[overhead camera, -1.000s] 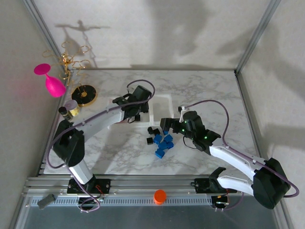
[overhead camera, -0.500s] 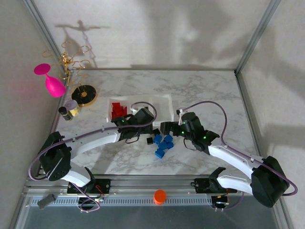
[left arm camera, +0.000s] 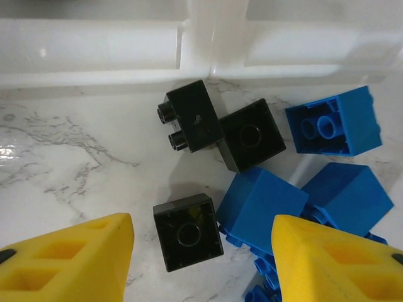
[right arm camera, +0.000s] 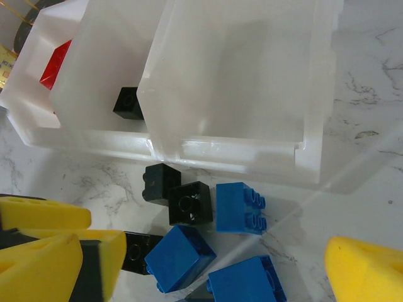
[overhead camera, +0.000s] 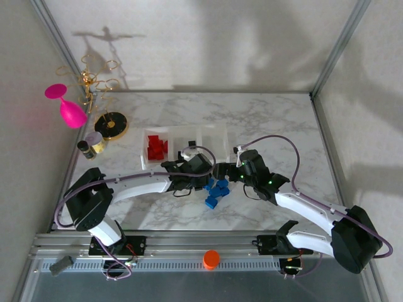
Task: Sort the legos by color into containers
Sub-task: Pick up the lego from the middle-left of the table.
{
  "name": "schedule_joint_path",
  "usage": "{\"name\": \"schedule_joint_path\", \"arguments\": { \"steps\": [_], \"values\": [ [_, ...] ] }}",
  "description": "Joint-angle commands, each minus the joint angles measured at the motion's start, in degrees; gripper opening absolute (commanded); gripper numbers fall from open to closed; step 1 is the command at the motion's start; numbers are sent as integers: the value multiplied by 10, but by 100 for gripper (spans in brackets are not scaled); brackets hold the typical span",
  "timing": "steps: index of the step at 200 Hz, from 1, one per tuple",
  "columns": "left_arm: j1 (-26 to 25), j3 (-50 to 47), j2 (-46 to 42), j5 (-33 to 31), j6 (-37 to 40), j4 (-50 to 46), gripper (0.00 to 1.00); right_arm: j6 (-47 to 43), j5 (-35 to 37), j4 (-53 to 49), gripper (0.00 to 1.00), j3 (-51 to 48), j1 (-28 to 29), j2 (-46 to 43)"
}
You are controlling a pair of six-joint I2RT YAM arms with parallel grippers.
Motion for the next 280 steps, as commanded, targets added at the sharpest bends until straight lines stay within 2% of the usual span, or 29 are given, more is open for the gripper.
{"name": "schedule_joint_path", "arguments": {
  "steps": [1, 141, 245, 280],
  "values": [
    [-8, -12, 19, -2, -13, 6, 60, -4, -1, 2, 99, -11, -3, -7],
    [-15, -38, 99, 17, -27, 53, 57, -2, -3, 4, 99, -13, -2, -10],
    [-15, -40, 78, -9, -28, 45, 32, -4, -12, 17, 99, -4, -2, 8],
    [-15, -37, 58, -27, -33, 27, 27, -9, -11, 11, 99, -3, -2, 0]
  ]
}}
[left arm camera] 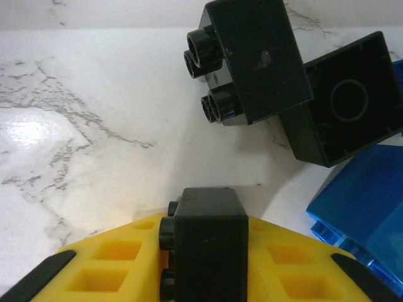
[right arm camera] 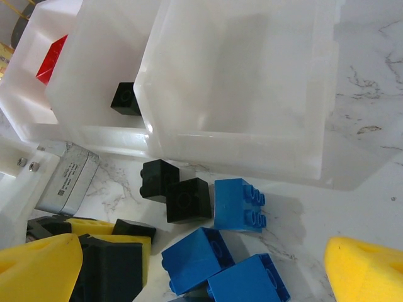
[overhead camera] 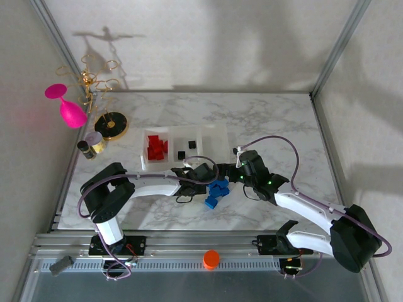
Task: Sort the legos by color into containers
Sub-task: Pick up the lego from the middle-left of the table.
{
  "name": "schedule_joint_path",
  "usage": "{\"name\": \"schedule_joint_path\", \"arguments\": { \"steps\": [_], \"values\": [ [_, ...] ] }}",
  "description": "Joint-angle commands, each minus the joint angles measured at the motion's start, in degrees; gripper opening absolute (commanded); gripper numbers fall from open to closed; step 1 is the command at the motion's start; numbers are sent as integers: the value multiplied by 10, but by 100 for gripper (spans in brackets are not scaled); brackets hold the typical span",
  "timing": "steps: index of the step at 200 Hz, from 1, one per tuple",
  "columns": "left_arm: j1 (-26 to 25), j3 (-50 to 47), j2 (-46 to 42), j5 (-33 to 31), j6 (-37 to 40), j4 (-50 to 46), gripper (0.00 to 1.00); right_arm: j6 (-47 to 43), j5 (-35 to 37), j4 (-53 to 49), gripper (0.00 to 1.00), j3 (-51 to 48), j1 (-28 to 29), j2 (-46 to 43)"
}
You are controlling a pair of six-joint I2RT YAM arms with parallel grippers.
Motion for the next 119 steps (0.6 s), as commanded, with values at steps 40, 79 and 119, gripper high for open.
{"name": "schedule_joint_path", "arguments": {
  "steps": [40, 79, 119],
  "values": [
    [-4, 3, -48, -37, -23, -34, 23, -9, -19, 18, 99, 0, -2, -20],
    [-3, 14, -108, -71, -28, -70, 21, -8, -36, 31, 99, 18, -2, 0],
    [39, 47, -164, -90, 13, -93, 22, 6, -46, 62, 99, 34, -2, 31]
  ]
}}
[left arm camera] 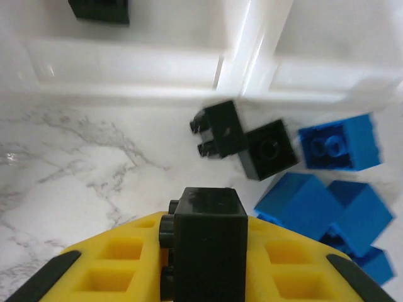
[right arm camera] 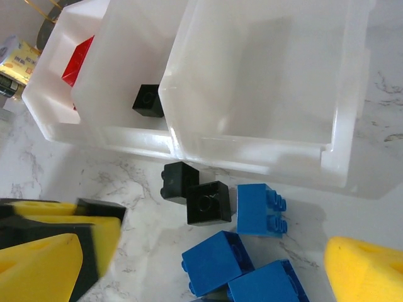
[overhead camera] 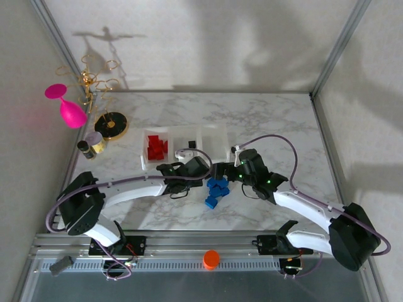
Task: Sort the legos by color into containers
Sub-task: Pick up the lego from the middle-left of the table, then place the lego in the container.
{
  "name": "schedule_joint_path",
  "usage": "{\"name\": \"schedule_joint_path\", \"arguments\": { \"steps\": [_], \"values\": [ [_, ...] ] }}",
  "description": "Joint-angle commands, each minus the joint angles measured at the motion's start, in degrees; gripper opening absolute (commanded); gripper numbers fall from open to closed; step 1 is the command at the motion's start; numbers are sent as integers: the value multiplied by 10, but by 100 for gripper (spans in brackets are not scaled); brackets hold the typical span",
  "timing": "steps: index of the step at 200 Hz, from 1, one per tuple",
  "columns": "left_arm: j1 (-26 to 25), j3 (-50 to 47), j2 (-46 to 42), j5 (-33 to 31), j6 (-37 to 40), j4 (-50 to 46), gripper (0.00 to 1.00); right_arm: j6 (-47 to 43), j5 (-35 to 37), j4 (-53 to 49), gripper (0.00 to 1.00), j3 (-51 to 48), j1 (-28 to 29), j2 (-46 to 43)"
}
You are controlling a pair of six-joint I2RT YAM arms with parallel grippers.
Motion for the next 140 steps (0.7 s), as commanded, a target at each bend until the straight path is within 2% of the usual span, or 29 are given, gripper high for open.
{"name": "schedule_joint_path", "arguments": {
  "steps": [1, 47, 72, 120, 140],
  "values": [
    [35, 34, -31, -36, 24, -33, 22, 6, -14, 36, 99, 25, -2, 17],
    [107, 123, 15, -56, 84, -43, 22, 18, 3, 48, 99, 44, -2, 46],
    [136, 174, 77, -73, 103, -50, 23, 26, 14, 53, 99, 49, -2, 58],
    [188, 256, 200, -62, 129, -45, 24, 32, 20, 65, 99, 45, -2, 64],
    [200, 278, 233, -65, 134, -50, 29, 31, 19, 60, 98, 49, -2, 65]
  ]
}}
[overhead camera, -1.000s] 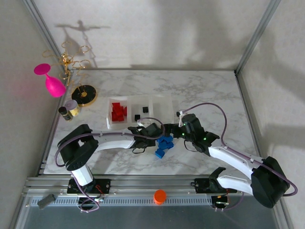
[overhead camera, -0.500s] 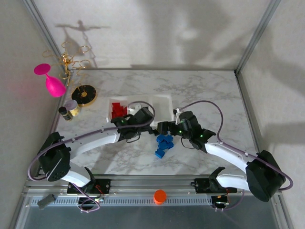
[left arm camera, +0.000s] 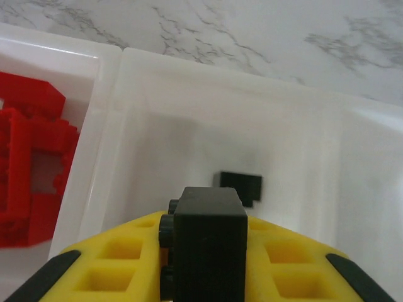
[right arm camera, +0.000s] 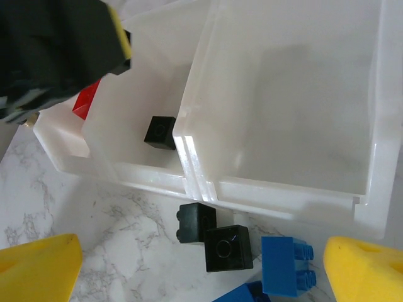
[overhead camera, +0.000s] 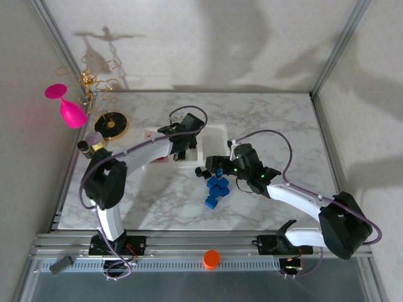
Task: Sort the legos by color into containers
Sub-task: Place the lego in the container, then pick up the lego from the center of the table.
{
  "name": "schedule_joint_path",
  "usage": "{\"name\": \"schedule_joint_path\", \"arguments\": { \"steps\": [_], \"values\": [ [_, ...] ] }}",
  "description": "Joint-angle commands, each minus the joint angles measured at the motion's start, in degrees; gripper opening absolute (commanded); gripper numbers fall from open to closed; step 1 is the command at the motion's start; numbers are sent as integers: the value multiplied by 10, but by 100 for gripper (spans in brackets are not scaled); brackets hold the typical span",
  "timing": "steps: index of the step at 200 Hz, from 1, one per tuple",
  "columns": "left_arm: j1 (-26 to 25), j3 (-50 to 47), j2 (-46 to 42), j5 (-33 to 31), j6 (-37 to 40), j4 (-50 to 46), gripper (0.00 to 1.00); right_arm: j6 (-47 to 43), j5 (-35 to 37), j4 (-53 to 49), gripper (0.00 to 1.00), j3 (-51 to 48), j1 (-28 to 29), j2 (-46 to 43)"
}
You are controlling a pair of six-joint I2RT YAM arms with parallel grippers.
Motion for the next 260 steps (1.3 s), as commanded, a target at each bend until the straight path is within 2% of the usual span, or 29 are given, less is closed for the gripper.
{"name": "schedule_joint_path", "arguments": {
  "steps": [1, 38, 54, 104, 135, 175, 210, 230, 260],
  "values": [
    [14, 35, 31, -17, 22, -22, 29, 5, 10, 11, 98, 16, -3, 4],
    [17, 47, 28, -9, 30, -27, 47, 1, 23, 9, 99, 3, -19, -24],
    [17, 45, 13, -2, 31, -29, 51, 1, 28, 4, 99, -1, -24, -33],
    [-9, -3, -69, 32, 23, -21, 52, 2, 30, -6, 99, -7, -29, -48],
    [-46, -67, -129, 43, -3, -2, 53, -3, 30, -13, 99, -18, -29, -62],
    [-114, -119, -172, 23, -60, -1, 53, 16, 18, -2, 99, -50, -30, -77],
    [-151, -161, -180, 30, -124, 19, 55, 33, 21, -3, 99, -80, -30, -91],
    [-172, -171, -170, 21, -140, 26, 59, 36, 21, 7, 99, -101, -30, -102],
    [-183, -174, -136, 33, -152, 37, 60, 50, 26, 10, 99, -117, -30, -104]
  ]
}}
